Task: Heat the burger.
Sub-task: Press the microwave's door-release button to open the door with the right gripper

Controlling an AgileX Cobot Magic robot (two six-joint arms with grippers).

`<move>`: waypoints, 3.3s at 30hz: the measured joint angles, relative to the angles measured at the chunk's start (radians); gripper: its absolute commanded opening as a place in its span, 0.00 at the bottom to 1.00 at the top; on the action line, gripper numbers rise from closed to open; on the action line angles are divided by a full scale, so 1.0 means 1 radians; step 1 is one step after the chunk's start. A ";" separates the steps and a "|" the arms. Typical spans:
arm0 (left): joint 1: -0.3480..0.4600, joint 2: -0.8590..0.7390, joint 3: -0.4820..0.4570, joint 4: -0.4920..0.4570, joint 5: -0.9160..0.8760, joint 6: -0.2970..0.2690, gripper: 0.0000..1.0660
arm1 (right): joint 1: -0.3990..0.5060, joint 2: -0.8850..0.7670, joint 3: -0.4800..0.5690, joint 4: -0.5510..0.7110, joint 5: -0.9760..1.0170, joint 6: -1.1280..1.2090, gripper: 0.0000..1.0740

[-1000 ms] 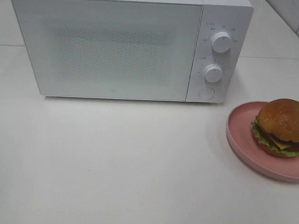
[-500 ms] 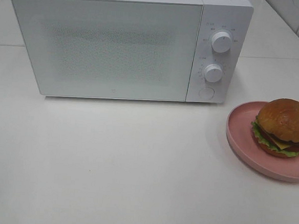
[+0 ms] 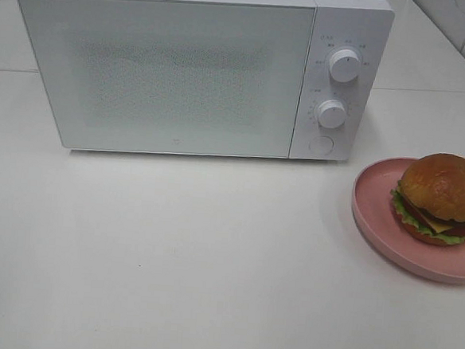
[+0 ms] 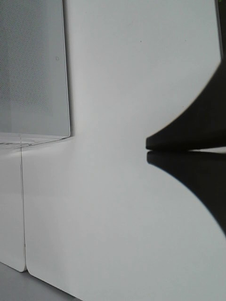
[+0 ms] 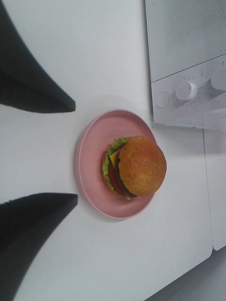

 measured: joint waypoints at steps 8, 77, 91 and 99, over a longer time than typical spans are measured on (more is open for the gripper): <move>0.000 0.000 0.000 0.000 0.000 0.000 0.00 | 0.000 0.000 0.000 0.000 0.000 0.000 0.48; 0.000 0.000 0.000 0.000 0.000 0.000 0.00 | 0.000 0.844 -0.030 0.000 -0.892 -0.001 0.47; 0.000 0.000 0.000 0.000 0.000 0.000 0.00 | 0.104 1.070 -0.056 -0.019 -1.099 -0.036 0.47; 0.000 0.000 0.000 0.000 0.000 0.000 0.00 | 0.357 1.216 -0.114 -0.024 -1.174 -0.045 0.44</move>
